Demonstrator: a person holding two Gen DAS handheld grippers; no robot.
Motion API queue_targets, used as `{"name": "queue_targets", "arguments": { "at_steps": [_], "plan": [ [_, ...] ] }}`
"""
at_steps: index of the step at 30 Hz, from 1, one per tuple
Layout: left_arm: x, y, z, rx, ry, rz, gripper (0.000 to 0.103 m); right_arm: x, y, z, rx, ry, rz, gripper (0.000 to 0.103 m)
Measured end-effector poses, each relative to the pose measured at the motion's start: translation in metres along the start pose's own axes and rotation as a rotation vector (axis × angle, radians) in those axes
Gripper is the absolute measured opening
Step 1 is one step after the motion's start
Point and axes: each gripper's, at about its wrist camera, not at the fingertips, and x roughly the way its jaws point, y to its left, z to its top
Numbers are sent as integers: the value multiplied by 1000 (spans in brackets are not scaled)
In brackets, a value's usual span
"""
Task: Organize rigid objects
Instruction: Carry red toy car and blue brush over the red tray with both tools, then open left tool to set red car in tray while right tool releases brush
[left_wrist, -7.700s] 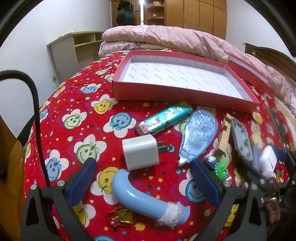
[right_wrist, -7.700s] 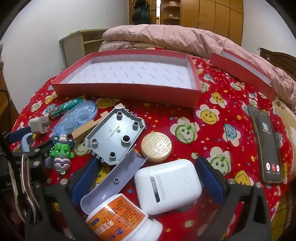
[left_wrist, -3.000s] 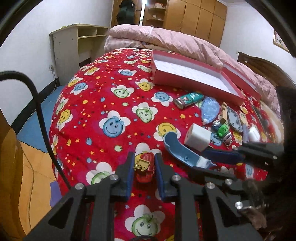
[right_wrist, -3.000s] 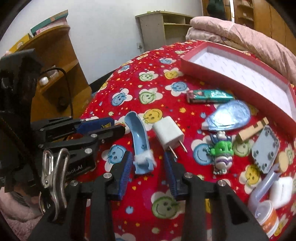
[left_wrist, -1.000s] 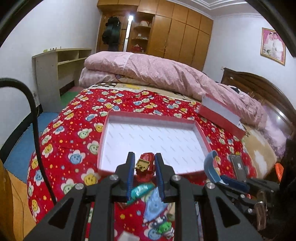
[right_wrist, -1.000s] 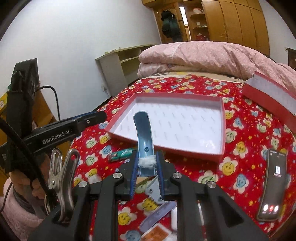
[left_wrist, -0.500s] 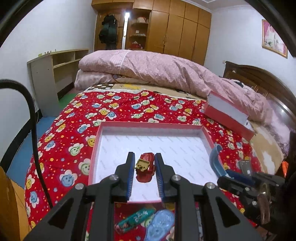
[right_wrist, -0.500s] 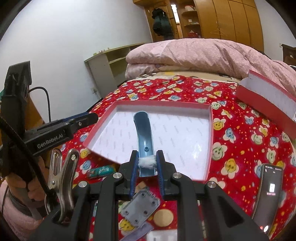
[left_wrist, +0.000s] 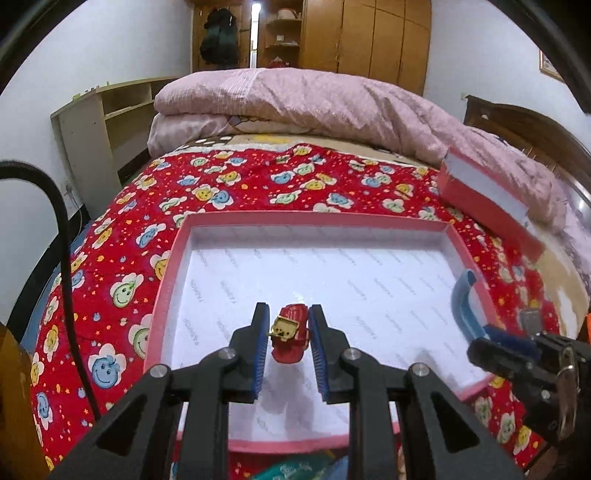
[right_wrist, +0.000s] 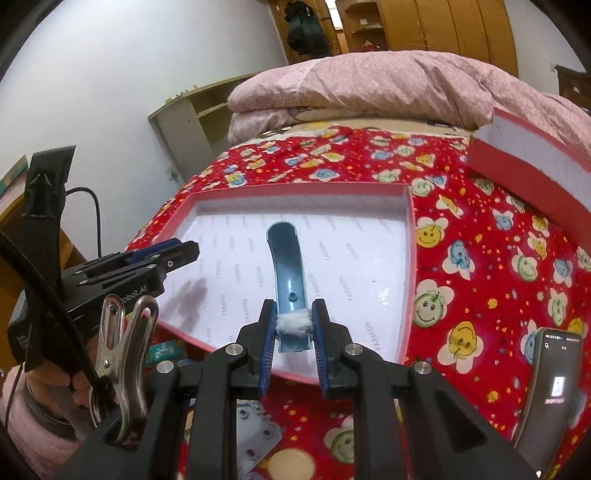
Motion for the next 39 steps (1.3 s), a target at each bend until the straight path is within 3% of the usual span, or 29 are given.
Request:
{"name": "queue_targets", "arguments": {
  "at_steps": [19, 21, 26, 32, 36, 39],
  "plan": [
    [42, -7, 2, 17, 28, 28, 23, 33, -23, 0, 13, 29, -44, 20],
    [42, -9, 2, 25, 27, 28, 25, 33, -23, -1, 9, 22, -47, 20],
    [42, -15, 0, 52, 31, 18, 52, 34, -23, -2, 17, 16, -52, 20],
    [34, -14, -1, 32, 39, 41, 52, 34, -21, 0, 11, 26, -68, 26],
    [18, -11, 0, 35, 14, 45, 52, 26, -19, 1, 7, -4, -99, 40],
    [5, -10, 0, 35, 0, 42, 54, 17, -19, 2, 19, -18, -96, 41]
  ]
}}
